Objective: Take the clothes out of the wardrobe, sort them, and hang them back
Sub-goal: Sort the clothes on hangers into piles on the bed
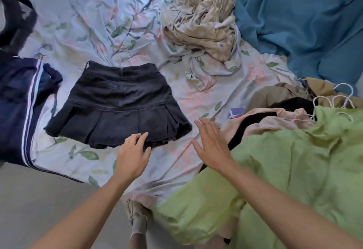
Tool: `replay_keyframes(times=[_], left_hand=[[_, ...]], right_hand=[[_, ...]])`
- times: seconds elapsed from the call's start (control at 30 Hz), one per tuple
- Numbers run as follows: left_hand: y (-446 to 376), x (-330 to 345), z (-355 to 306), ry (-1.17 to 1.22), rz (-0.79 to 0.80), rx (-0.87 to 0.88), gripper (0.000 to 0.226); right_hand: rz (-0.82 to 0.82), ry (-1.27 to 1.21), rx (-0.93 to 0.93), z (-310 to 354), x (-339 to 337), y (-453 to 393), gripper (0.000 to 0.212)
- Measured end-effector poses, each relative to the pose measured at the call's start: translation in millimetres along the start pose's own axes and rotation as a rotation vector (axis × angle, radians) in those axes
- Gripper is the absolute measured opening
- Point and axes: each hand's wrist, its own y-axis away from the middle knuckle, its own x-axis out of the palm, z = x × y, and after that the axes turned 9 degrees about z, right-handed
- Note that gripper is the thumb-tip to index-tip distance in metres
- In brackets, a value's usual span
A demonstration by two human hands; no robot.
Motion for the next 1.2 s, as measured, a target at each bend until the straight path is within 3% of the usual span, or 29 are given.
replay_keyframes(times=[0.3,0.47,0.57,0.7,0.87,1.0,1.2], left_hand=[[-149.6,-61.6,160.4,-0.08,-0.07,0.038,0.063],[-230.5,-101.2,233.4,-0.061,-0.022,-0.157,0.09],[-257.6,-109.1,263.1,-0.069,0.087,-0.25,0.11],[-270.3,-106.9,280.9,-0.036,0.125,-0.219,0.117],[-263.3,-109.7,289.4,-0.052,0.022,-0.178,0.111],[-241.7,-105.6,297.8,0.101,-0.035,-0.172,0.103],[-187.5,-93.8,295.7,0.153,-0.047,-0.19,0.09]], right_hand=[[0.028,-0.027,0.16,67.3,68.1,-189.6,0.069],[-0.005,-0.18,0.345,74.7,71.4,-279.2,0.084],[0.099,-0.222,0.449,79.5,71.7,-311.8,0.105],[0.165,-0.077,0.512,83.8,79.6,-323.0,0.111],[0.032,-0.136,0.526,83.7,75.8,-324.4,0.079],[-0.058,-0.173,0.444,83.6,90.4,-297.4,0.061],[-0.043,-0.198,0.422,97.2,112.2,-236.7,0.064]])
